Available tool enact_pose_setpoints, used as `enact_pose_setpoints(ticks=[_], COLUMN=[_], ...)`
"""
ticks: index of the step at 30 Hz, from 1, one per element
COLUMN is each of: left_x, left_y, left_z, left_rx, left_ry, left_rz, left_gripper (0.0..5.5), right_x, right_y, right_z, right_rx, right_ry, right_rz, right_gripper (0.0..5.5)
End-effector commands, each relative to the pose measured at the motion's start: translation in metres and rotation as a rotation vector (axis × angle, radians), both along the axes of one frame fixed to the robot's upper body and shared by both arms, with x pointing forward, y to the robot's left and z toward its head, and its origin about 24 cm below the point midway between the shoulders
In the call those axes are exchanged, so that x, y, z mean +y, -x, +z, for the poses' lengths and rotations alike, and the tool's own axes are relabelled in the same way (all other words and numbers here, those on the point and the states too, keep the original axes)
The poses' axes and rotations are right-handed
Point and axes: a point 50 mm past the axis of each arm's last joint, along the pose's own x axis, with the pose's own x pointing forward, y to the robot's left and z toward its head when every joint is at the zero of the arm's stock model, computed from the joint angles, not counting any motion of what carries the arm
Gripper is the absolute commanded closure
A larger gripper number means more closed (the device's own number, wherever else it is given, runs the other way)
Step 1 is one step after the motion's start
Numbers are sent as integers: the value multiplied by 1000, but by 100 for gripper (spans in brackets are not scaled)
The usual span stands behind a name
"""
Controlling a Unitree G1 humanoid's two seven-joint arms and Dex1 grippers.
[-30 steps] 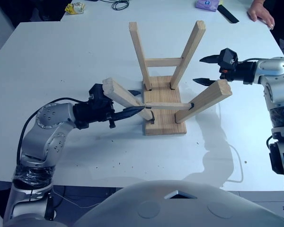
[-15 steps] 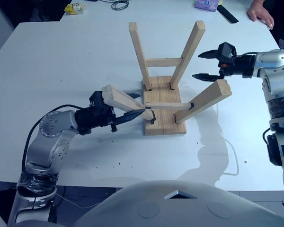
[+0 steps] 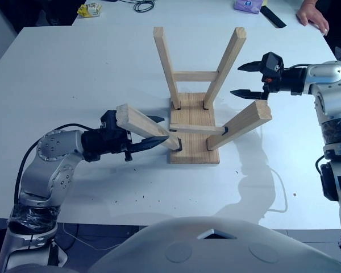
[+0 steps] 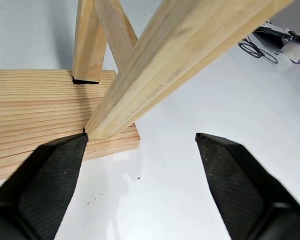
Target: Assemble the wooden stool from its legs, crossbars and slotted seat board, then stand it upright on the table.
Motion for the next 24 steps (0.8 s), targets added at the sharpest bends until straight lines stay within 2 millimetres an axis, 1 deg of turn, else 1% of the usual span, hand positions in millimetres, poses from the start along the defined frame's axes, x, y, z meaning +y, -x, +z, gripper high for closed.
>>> enact_pose_setpoints(ticks=[1,8,18,24], left_x=[7,14,9,11], left_y=[1,-8,-7,-12], left_z=[-10,-6,-11,-8], left_rx=[93,108,153,155], left_ry=[-98,-135,-165,-182], left_rz=[-47,-84,-189,-216], left_gripper=[346,346,346,346], right_x=[-2,-4,-3,-4], right_y=[3,11,16,20], right_z=[1,-5,-7,-10], right_rx=[-7,4,7,13], right_ry=[-11,-18,-29,-33], right_rz=[-12,-23,-32,-42], right_gripper=[155,155,155,155])
